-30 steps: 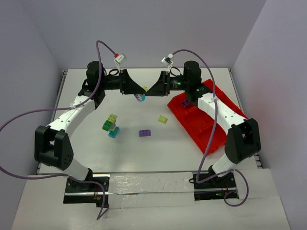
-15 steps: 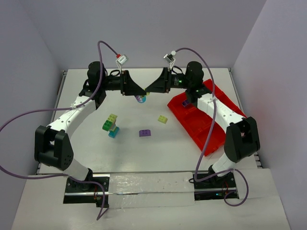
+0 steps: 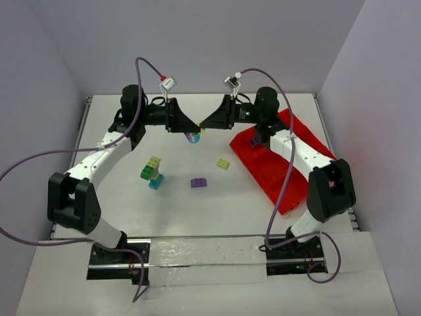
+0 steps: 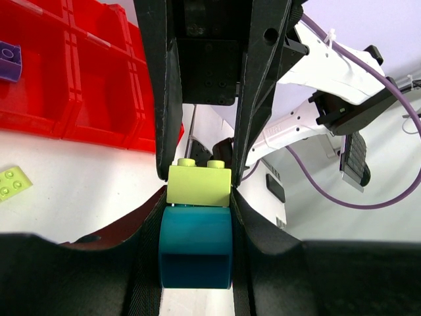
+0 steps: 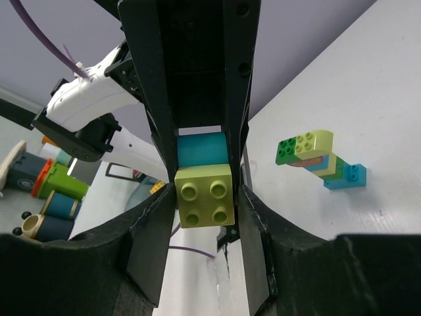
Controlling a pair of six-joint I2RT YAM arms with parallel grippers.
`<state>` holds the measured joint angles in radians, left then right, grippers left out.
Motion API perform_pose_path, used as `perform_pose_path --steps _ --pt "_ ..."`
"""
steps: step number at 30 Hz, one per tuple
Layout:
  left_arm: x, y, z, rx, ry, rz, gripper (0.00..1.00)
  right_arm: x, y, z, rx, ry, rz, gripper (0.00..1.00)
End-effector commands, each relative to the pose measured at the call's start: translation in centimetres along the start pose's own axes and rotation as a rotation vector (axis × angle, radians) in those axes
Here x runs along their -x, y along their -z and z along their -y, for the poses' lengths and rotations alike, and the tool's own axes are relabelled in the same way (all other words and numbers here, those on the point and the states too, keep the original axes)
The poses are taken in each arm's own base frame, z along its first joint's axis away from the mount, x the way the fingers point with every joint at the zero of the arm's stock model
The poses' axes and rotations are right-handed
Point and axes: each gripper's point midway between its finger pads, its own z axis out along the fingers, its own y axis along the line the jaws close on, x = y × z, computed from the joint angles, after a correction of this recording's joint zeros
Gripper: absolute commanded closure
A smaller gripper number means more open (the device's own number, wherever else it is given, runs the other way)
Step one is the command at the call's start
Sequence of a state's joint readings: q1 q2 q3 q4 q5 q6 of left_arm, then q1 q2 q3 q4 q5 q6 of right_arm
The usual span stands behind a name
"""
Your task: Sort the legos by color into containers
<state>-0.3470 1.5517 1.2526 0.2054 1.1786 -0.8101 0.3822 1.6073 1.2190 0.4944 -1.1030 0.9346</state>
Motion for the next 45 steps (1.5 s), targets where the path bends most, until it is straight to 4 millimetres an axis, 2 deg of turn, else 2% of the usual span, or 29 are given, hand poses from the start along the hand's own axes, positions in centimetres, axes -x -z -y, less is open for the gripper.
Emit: perform_pose_path --steps 1,9,23,30,34,39,41,45 --pt "1.4 0.2 1.9 -0.022 -0.088 0.025 1.00 -0.1 0.6 -0.4 0.002 0.056 0.002 0.44" --pt "1.7 0.2 1.9 -0.029 -0.085 0.032 1.00 -0.5 0.7 0.0 -0.004 0.051 -0.007 0.49" --pt "2.2 0.1 1.7 -0.026 -0.075 0.050 1.00 -1.1 0.9 -0.4 0.028 0.049 -0.030 0.48" --pt "2.2 0.1 1.6 -0.024 -0.074 0.053 1.00 -1.4 0.9 -0.3 0.032 0.046 -0.037 0.52" --pt "2.2 0.1 1.5 -0.023 -0.069 0.052 1.00 -1.4 0.9 -0.4 0.038 0.046 -0.039 0.60" --pt "2.2 0.1 1.5 -0.020 -0.071 0.056 1.00 -1.6 1.0 -0.6 0.048 0.043 -0.041 0.92" --pt "2.2 0.2 1.5 -0.016 -0.074 0.059 1.00 -1.7 1.0 -0.5 0.046 0.039 -0.039 1.00" --pt "2.3 0.2 1.2 0.001 -0.071 0.048 0.98 -1.6 1.2 -0.6 0.038 0.045 -0.028 1.00"
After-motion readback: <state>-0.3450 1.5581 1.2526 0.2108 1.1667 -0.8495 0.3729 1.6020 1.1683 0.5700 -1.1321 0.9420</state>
